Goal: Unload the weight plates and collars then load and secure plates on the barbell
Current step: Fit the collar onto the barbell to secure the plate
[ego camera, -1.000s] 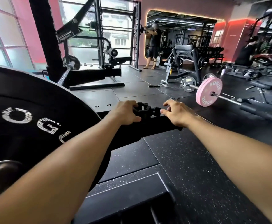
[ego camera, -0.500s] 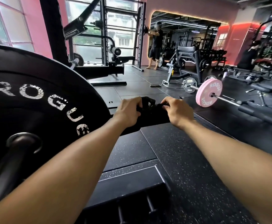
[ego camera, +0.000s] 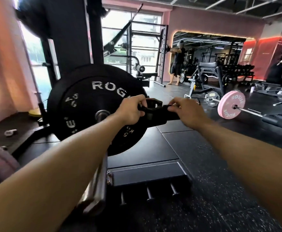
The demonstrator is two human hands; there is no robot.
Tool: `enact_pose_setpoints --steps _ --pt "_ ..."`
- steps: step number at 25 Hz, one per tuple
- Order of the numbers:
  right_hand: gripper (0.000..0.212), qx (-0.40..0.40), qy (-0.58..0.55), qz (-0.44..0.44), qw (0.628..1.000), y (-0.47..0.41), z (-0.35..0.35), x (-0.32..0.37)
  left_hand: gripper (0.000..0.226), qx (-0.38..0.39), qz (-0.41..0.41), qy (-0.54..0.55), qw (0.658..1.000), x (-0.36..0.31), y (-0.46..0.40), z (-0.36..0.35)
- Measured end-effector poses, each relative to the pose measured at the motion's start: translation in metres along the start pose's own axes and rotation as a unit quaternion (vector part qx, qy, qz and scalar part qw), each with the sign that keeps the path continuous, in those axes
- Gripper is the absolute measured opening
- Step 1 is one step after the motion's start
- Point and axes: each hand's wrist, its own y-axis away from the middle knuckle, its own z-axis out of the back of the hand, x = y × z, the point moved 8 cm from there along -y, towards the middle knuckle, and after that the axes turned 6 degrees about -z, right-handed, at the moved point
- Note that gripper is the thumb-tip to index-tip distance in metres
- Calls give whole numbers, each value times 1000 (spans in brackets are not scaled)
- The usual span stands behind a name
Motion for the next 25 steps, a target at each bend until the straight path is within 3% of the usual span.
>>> enact_pose_setpoints --steps 4,7,10,12,17,21,25 --pt "10 2 -43 34 998 60 14 62 21 -15 31 19 999 -8 83 56" --pt "9 35 -179 11 983 106 24 105 36 -12 44 106 993 -20 145 91" --pt "11 115 -307 -71 942 145 17 135 17 -17 91 218 972 -32 191 111" --pt "9 160 -345 -104 919 167 13 153 10 -31 127 238 963 -40 216 125" --pt "8 181 -379 -157 894 194 9 175 33 -13 213 305 928 -35 259 132" --pt "6 215 -370 -196 882 211 -5 170 31 13 293 346 892 -25 283 115" --pt "5 234 -354 -221 878 229 -26 158 32 51 330 340 879 -18 301 90"
